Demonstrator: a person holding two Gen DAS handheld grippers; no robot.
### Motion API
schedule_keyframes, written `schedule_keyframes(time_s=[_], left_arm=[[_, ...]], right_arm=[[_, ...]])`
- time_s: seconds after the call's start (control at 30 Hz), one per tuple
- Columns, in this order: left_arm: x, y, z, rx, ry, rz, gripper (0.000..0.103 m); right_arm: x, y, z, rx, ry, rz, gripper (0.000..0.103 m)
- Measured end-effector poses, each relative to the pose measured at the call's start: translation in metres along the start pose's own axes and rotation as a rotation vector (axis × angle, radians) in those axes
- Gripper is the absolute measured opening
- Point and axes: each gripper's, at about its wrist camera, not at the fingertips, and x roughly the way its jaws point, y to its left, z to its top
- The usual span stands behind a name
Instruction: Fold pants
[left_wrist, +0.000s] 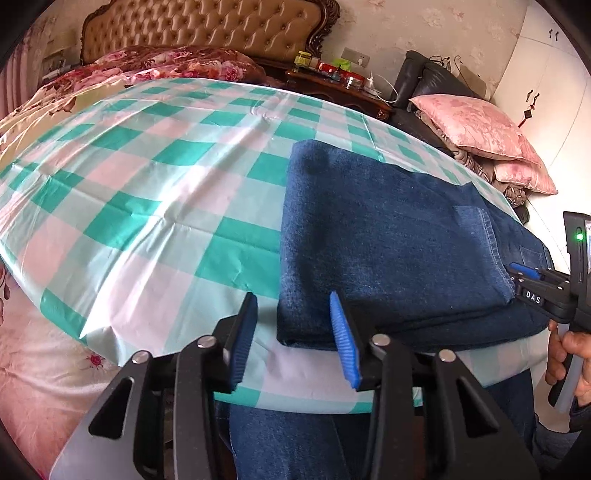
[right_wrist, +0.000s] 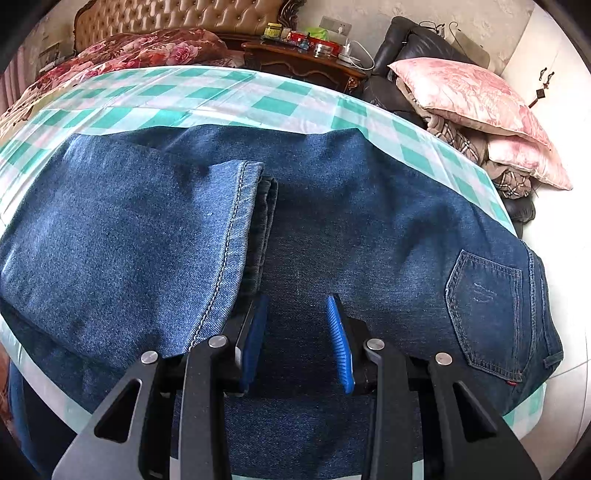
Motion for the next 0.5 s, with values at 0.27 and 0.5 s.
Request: schedule_keyframes(time_s=[0.27, 0.5], left_arm=[[-0.0014, -0.0094, -0.0019, 0.059, -0.01, 0.047, 0.037], [-0.0059, -0.0051, -0.0003, 0.035, -0.005, 0.023, 0.034]], right_arm=[[-0.0006, -0.0005, 0.0002, -0.005, -0.001, -0.001, 0.034], [-0.0011, 0.0042, 0.0019, -0.035, 0.007, -0.028, 0.034]])
